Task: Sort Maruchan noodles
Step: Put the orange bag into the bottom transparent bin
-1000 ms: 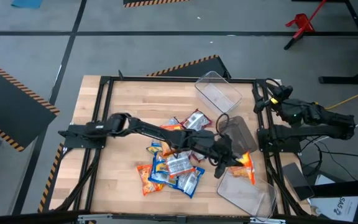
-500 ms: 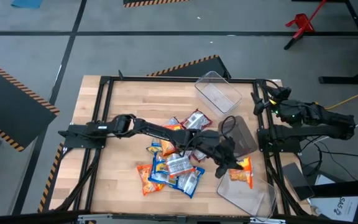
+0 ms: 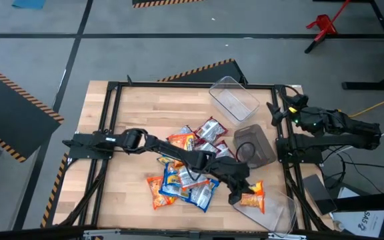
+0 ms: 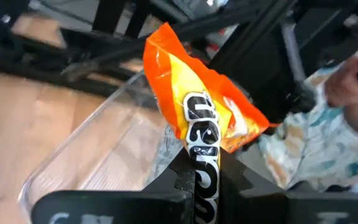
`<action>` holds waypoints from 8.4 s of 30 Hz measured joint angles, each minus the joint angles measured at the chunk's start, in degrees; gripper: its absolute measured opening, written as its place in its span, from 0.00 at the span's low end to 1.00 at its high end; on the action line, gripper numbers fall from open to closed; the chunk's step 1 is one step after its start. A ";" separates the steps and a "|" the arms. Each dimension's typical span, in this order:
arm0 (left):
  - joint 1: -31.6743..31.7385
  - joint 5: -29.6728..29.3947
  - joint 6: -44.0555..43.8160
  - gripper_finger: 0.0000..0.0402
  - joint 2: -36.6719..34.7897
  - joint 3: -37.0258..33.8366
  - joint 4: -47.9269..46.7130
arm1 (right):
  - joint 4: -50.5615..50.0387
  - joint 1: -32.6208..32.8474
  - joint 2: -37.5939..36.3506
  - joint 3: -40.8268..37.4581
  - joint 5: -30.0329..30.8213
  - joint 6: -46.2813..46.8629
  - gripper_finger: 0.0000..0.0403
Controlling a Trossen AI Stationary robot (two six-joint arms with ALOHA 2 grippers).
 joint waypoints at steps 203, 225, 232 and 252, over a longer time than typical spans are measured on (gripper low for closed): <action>-1.64 -5.67 -10.84 0.01 3.17 3.50 23.83 | -13.62 0.00 0.76 -0.55 -0.81 15.03 0.87; -1.82 -7.49 -23.36 0.06 6.31 3.63 19.37 | -13.94 0.00 0.76 -0.55 0.74 14.83 0.87; -1.75 -4.69 -23.36 0.22 6.31 3.63 19.43 | -15.32 0.00 0.76 -0.55 0.55 14.80 0.87; 9.49 58.13 -41.72 0.34 3.70 3.48 19.21 | -15.51 0.00 0.76 -0.55 -1.45 14.74 0.87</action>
